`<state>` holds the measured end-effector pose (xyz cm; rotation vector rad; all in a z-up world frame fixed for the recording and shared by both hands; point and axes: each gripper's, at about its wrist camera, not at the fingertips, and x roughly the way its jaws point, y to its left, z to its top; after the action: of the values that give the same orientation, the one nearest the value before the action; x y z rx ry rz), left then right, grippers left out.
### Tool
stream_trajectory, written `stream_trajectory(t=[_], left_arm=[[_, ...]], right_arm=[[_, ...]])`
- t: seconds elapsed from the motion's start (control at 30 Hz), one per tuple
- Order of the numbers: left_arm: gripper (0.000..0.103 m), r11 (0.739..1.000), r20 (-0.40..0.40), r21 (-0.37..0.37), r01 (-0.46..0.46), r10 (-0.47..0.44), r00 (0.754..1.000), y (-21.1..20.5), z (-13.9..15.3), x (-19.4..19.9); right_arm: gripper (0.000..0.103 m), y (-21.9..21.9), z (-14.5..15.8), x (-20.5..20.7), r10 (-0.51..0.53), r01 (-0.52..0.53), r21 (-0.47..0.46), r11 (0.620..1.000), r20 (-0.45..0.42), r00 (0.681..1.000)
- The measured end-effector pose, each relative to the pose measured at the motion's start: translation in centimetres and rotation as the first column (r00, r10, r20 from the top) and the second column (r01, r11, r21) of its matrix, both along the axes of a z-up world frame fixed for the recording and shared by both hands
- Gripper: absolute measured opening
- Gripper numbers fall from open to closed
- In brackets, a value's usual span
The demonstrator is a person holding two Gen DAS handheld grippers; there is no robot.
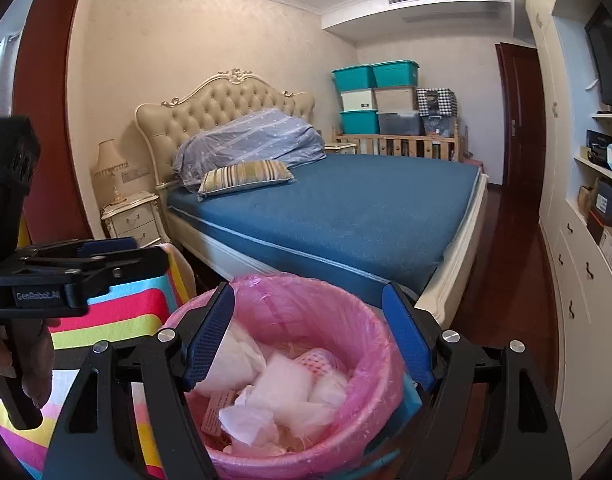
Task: Collect trash
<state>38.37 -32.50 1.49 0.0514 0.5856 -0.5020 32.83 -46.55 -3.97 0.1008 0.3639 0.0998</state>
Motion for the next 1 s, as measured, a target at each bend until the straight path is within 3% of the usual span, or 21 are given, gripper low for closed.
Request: stream_trajectory(t=[0.07, 0.2, 0.27, 0.5, 0.63, 0.77, 0.87, 1.0], left_arm=[[0.087, 1.0, 0.031, 0.019, -0.023, 0.023, 0.999, 0.6, 0.2, -0.5], [0.098, 0.997, 0.118, 0.047, -0.06, 0.054, 0.991, 2.1, 1.5, -2.7], [0.098, 0.997, 0.158, 0.032, -0.073, 0.067, 0.985, 2.7, 2.5, -4.0], [0.098, 0.987, 0.291, 0.013, -0.161, 0.15, 0.945, 5.6, 6.3, -9.4], [0.098, 0.987, 0.285, -0.035, -0.155, 0.159, 0.945, 7.4, 7.4, -12.3], [0.098, 0.987, 0.269, -0.033, -0.155, 0.158, 0.95, 8.5, 7.0, -14.9], [0.098, 0.988, 0.244, -0.011, -0.156, 0.154, 0.957, 9.0, 5.7, -16.7], [0.098, 0.988, 0.207, 0.014, -0.157, 0.151, 0.967, 9.5, 3.4, -17.9]], right_arm=[[0.074, -0.1, 0.8, -1.1, 0.001, -0.001, 0.0, 1.0, 0.024, 1.0], [0.077, 0.1, 3.4, -3.7, 0.007, -0.006, -0.008, 1.0, 0.074, 0.997], [0.085, 0.3, 4.9, -4.8, -0.002, 0.005, -0.023, 1.0, 0.096, 0.995], [0.085, 2.3, 8.9, -9.2, -0.037, 0.044, -0.068, 0.997, 0.108, 0.993], [0.085, 3.4, 8.9, -11.6, -0.062, 0.068, -0.079, 0.995, 0.071, 0.996], [0.085, 4.1, 7.8, -13.5, -0.074, 0.078, -0.095, 0.992, 0.037, 0.997], [0.085, 5.0, 6.9, -14.1, -0.024, 0.026, -0.123, 0.992, 0.023, 0.999], [0.085, 5.5, 4.7, -14.8, -0.049, 0.05, -0.125, 0.991, 0.009, 0.999]])
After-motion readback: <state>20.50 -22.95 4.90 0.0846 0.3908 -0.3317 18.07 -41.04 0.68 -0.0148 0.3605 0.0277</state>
